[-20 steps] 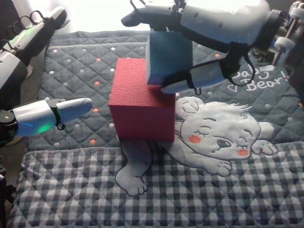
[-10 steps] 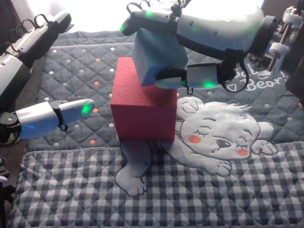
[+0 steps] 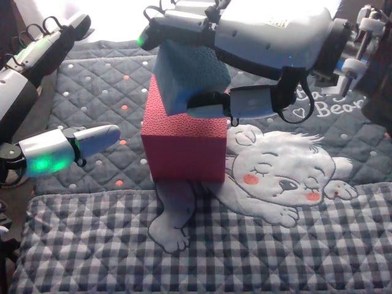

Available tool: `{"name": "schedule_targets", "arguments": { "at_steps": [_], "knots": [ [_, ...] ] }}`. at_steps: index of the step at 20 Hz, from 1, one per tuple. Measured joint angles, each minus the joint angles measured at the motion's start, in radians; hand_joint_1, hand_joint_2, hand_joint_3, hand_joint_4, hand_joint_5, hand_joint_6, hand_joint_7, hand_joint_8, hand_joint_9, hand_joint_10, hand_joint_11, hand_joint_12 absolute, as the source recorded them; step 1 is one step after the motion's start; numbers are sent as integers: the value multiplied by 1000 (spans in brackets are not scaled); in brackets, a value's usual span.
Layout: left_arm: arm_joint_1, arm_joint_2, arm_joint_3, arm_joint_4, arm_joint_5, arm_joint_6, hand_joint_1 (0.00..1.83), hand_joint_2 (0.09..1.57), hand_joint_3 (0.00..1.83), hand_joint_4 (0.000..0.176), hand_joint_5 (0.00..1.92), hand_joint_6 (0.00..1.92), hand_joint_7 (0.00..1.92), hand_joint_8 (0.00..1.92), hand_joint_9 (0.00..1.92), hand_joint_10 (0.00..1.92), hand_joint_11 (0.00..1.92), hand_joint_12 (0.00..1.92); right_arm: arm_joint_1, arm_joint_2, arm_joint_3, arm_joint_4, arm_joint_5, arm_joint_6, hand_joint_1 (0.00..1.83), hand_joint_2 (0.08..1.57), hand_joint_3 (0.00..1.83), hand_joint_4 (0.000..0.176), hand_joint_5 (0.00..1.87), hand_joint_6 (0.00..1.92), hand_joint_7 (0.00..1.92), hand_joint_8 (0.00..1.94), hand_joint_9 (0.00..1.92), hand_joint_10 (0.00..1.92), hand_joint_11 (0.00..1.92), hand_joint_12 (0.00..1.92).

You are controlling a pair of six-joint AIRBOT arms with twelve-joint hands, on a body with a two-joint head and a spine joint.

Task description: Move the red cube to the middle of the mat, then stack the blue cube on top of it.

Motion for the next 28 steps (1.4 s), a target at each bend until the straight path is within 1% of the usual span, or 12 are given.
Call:
{"name": "schedule_targets", "arguments": {
  "at_steps": [2, 3, 5, 7, 9, 10, 14, 15, 17, 19, 21, 28],
  "knots": [
    [0, 0, 0, -5, 0, 0, 721, 954, 0, 171, 9, 0, 0, 0, 0, 0, 0, 0, 0, 0, 0, 3, -3, 0, 507, 1073, 0, 4, 141, 12, 10, 10, 3, 231, 0, 1145],
    [1, 0, 0, -7, -2, 0, 723, 966, 2, 163, 9, 0, 0, 0, 0, 0, 0, 0, 0, 0, -2, 2, -10, 0, 455, 1057, 0, 58, 85, 2, 1, 1, 0, 45, 0, 775],
    [3, 0, 0, -11, -7, 0, 719, 982, 9, 146, 8, 0, 0, 0, 0, 0, 0, 0, 0, 0, -4, -2, -21, 0, 474, 940, 0, 5, 2, 0, 0, 0, 0, 1, 0, 748],
    [12, 0, 0, -18, -19, 0, 721, 972, 3, 143, 12, 2, 0, 0, 0, 0, 0, 0, 0, 14, -13, -5, -35, 0, 432, 914, 14, 14, 0, 0, 0, 0, 0, 0, 0, 440],
    [22, 0, -5, -27, -27, 0, 708, 972, 3, 132, 15, 3, 0, 0, 0, 0, 0, 0, 0, 57, -34, -12, -37, 0, 400, 913, 0, 72, 0, 0, 0, 0, 0, 0, 0, 44],
    [26, 1, -8, -28, -34, 0, 714, 968, 0, 135, 16, 3, 0, 0, 0, 0, 0, 0, 0, 88, -47, -9, -34, 0, 402, 924, 5, 86, 0, 0, 0, 0, 0, 0, 0, 8],
    [55, 16, -32, -23, -74, 0, 728, 960, 0, 164, 0, 0, 0, 0, 0, 0, 0, 0, -58, 264, -140, 68, 34, -70, 329, 1116, 24, 0, 0, 0, 0, 0, 0, 0, 17, 16],
    [67, 19, -32, -23, -97, -1, 729, 958, 0, 164, 0, 0, 0, 0, 0, 0, 0, 0, -92, 314, -176, 120, 55, -141, 356, 1103, 14, 20, 0, 0, 0, 0, 0, 0, 14, 10],
    [87, 35, -47, -40, -137, -1, 627, 996, 13, 133, 0, 0, 0, 0, 0, 0, 0, 0, -176, 413, -233, 212, 117, -206, 231, 1168, 0, 0, 0, 0, 0, 0, 0, 0, 0, 693],
    [111, 57, -67, -32, -204, -1, 458, 1057, 32, 119, 0, 0, 0, 0, 0, 0, 0, 0, -262, 499, -293, 346, 207, -307, 325, 1198, 0, 0, 0, 0, 0, 0, 0, 0, 0, 375],
    [124, 69, -76, -39, -244, 0, 387, 1109, 16, 166, 0, 0, 0, 0, 0, 0, 0, 0, -355, 574, -376, 454, 323, -452, 385, 1215, 2, 0, 0, 0, 0, 0, 0, 0, 0, 168],
    [112, 93, -76, -22, -253, 0, 394, 1144, 12, 176, 0, 0, 0, 0, 0, 0, 0, 0, -635, 639, -440, 622, 733, -471, 544, 1209, 1, 0, 0, 0, 0, 0, 0, 0, 0, 0]
  ]
}}
